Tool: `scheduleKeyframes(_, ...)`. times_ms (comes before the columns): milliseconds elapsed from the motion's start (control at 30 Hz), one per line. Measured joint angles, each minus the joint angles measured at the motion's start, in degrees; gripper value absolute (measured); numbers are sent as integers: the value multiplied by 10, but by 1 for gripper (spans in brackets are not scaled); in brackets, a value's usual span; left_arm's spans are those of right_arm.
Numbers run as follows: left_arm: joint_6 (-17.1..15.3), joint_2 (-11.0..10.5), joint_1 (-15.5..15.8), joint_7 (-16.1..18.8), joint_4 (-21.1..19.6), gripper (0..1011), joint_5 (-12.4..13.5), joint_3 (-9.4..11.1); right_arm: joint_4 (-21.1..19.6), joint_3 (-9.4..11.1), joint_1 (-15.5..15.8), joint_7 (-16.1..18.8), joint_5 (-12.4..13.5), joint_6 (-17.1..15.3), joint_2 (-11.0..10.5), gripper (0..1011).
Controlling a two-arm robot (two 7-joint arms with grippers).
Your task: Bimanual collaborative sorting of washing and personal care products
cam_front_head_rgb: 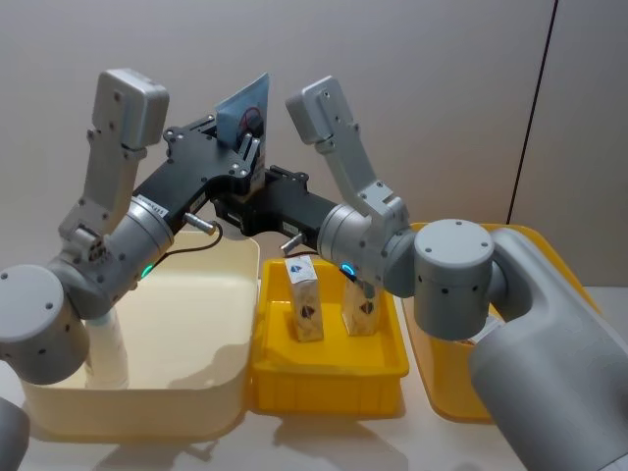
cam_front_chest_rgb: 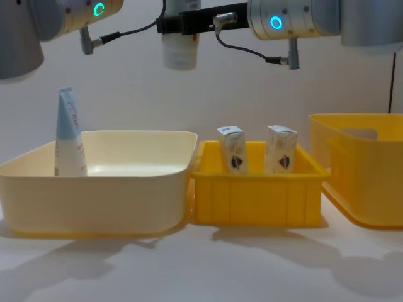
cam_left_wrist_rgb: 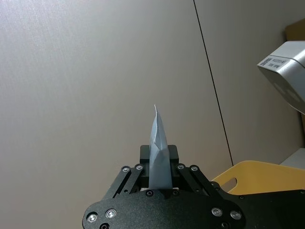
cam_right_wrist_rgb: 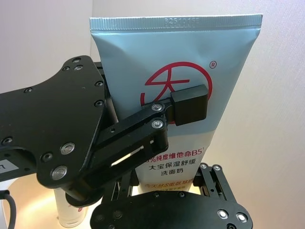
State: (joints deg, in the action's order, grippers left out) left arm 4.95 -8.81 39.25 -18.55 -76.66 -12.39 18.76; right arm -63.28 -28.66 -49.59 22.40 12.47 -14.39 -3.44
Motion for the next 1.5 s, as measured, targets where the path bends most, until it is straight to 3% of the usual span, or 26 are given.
scheduleKeyframes(500, 0, 0, 0, 0, 0, 217, 0, 0, 0, 0, -1, 0, 0, 0, 0, 512)
scheduleKeyframes(1067, 0, 0, 0, 0, 0, 217, 0, 0, 0, 0, -1, 0, 0, 0, 0, 510)
scheduleKeyframes(1200, 0, 0, 0, 0, 0, 282, 0, 0, 1, 0, -1, 0, 0, 0, 0, 510)
scheduleKeyframes(1500, 0, 0, 0, 0, 0, 547, 0, 0, 0, 0, -1, 0, 0, 0, 0, 510)
